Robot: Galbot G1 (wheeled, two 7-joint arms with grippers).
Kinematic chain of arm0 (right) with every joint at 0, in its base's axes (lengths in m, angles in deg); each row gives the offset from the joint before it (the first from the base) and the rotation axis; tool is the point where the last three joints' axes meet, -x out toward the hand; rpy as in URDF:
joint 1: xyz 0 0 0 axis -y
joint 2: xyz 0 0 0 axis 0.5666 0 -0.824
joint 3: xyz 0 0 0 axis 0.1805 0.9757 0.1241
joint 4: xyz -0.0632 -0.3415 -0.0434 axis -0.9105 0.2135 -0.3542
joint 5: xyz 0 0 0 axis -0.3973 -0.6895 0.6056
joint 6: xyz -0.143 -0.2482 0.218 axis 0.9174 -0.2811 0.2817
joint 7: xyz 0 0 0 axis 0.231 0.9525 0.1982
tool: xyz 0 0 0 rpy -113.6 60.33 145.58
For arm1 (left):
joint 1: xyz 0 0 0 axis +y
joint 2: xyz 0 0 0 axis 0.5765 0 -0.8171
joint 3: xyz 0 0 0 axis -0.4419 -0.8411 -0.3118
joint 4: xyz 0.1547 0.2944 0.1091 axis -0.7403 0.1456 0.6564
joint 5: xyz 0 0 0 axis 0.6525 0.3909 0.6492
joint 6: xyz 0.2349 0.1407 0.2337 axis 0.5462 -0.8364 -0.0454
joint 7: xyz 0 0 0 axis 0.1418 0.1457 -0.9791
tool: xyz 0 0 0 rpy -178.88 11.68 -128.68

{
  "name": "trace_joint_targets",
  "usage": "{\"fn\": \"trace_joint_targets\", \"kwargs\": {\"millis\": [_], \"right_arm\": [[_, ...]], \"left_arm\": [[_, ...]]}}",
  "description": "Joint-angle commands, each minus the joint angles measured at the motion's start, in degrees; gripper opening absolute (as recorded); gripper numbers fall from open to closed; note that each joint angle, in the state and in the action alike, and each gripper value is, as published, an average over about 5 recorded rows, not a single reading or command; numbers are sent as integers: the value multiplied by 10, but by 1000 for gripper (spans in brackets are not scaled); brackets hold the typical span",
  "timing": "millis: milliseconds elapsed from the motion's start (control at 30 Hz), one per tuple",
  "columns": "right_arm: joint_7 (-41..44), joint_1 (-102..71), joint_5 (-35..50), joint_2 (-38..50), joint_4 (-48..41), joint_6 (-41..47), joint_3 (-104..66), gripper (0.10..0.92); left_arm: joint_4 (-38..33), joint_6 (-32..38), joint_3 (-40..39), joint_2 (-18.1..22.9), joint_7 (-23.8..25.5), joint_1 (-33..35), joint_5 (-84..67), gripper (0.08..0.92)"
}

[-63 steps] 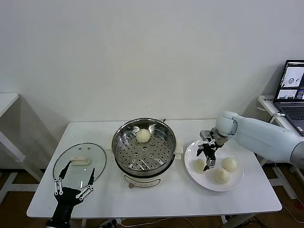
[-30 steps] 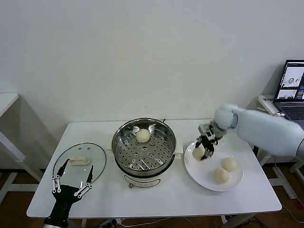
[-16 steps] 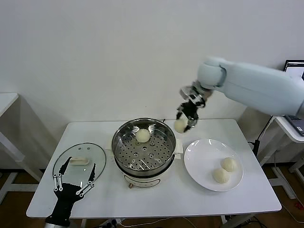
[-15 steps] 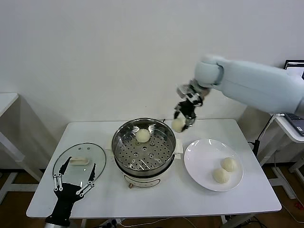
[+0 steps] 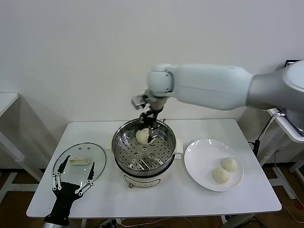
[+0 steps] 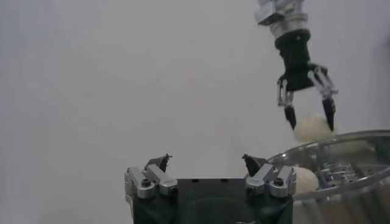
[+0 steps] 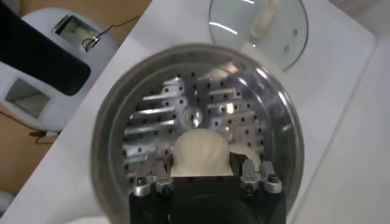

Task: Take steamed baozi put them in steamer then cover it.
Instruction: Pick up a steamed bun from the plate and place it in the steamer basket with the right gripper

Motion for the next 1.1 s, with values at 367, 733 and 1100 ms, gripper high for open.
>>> {"fn": "trace_joint_targets", "kwargs": {"millis": [367,733,1100], "right_arm": [[-80,-67,5,-96,-54,35,16,645],[-75,-89,-15,-97,-67,33,18,709],[-70,-36,-34,-13,18,27,-9,822]], "left_arm": [[4,2,2,0,-1,-1,-4,823],[5,4,5,0,-1,1,-5,823],[1,2,7,0,-2,0,-6,823]]}}
